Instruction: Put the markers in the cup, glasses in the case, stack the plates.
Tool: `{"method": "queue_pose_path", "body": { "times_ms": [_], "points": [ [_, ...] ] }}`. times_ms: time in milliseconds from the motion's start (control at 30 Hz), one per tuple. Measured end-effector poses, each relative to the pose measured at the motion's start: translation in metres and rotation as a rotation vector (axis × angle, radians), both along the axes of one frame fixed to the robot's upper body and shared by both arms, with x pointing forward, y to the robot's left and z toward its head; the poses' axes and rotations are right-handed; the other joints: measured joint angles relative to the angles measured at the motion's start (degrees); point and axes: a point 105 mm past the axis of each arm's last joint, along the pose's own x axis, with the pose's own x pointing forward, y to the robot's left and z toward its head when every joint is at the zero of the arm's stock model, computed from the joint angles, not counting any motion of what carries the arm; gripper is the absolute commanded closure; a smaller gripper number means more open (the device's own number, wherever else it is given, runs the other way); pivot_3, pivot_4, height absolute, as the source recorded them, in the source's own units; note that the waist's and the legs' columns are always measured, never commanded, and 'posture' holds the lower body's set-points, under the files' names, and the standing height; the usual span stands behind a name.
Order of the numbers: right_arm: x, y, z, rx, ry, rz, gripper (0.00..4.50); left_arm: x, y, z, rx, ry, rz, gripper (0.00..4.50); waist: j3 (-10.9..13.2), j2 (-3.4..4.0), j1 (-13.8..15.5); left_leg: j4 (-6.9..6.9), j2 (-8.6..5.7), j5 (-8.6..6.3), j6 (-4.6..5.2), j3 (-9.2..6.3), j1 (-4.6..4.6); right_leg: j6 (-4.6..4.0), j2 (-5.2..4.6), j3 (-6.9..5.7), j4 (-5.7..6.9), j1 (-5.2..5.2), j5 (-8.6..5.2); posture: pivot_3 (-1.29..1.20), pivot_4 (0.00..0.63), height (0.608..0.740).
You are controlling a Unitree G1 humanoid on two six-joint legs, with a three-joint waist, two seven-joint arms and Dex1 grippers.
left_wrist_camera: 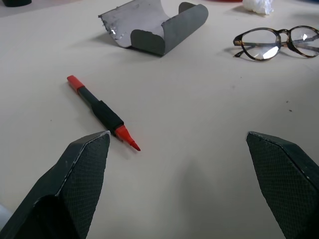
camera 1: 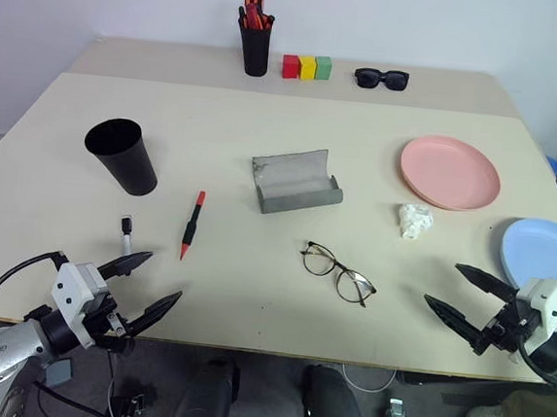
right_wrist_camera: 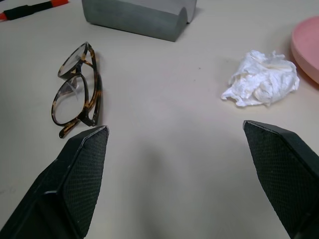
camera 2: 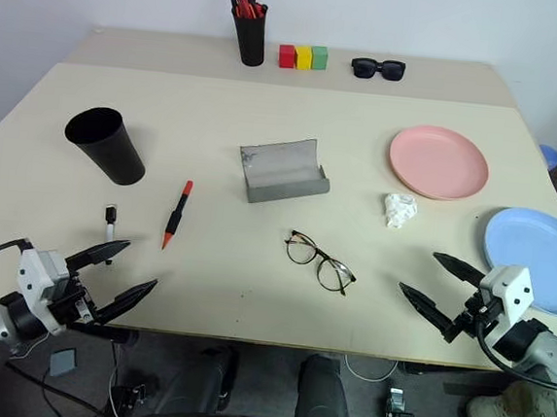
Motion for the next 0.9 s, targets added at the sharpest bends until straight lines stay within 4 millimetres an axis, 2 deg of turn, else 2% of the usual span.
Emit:
{"method": "queue_pose_path", "body": {
  "times_ms": [200,367,467,567,633,733,900],
  "points": [
    [0.006,0.002,0.006,0.017,-0.018,0.018,0.08,0.005,-0.003,0.007,-0.050,-0.001,0.056,0.00,0.00,0.00,0.09,0.05,0.00,0.00,0.00,-0.02,0.00,0.01,0.00,0.00,0.04,0.04,0.00,0.00,0.150,0.740],
    [0.025,0.017,0.038,0.137,-0.066,0.092,0.08,0.031,-0.001,0.034,-0.212,-0.004,0.204,0.00,0.01,0.00,0.02,0.08,0.00,0.01,0.01,-0.06,0.14,0.03,0.03,0.00,0.18,0.11,0.01,0.00,0.150,0.740],
    [0.037,0.039,0.053,0.183,-0.034,0.236,0.08,0.049,-0.001,0.045,-0.232,0.009,0.301,0.00,0.05,0.02,-0.18,0.08,-0.01,0.02,0.02,-0.07,0.17,0.06,0.08,0.00,0.26,0.09,0.02,0.00,0.150,0.740],
    [0.045,0.069,0.072,0.166,-0.005,0.444,0.08,0.068,-0.011,0.063,-0.206,0.019,0.362,0.00,0.03,-0.03,-0.05,0.13,0.00,0.02,0.02,-0.15,0.23,0.09,0.16,-0.01,0.38,0.14,0.03,0.00,0.150,0.740],
    [0.046,0.078,0.072,0.139,0.027,0.521,0.08,0.072,-0.015,0.059,-0.170,0.084,0.381,0.00,0.04,-0.05,0.11,0.06,-0.02,0.02,0.02,-0.18,0.21,0.34,0.16,-0.01,0.38,0.13,0.05,0.00,0.150,0.740],
    [0.052,0.086,0.060,0.091,0.067,0.576,0.08,0.077,-0.022,0.048,-0.095,0.210,0.382,0.00,0.08,-0.06,0.03,0.04,-0.04,0.02,0.02,-0.18,0.14,0.41,0.16,-0.01,0.38,0.04,0.05,0.00,0.150,0.740],
    [0.066,0.101,0.065,-0.029,-0.040,0.650,0.08,0.085,-0.033,0.040,-0.064,0.343,0.350,0.00,0.08,-0.06,-0.41,0.06,-0.03,0.03,-0.01,-0.16,0.21,0.42,0.16,-0.01,0.51,0.03,0.07,0.00,0.150,0.740]
  ]
}}
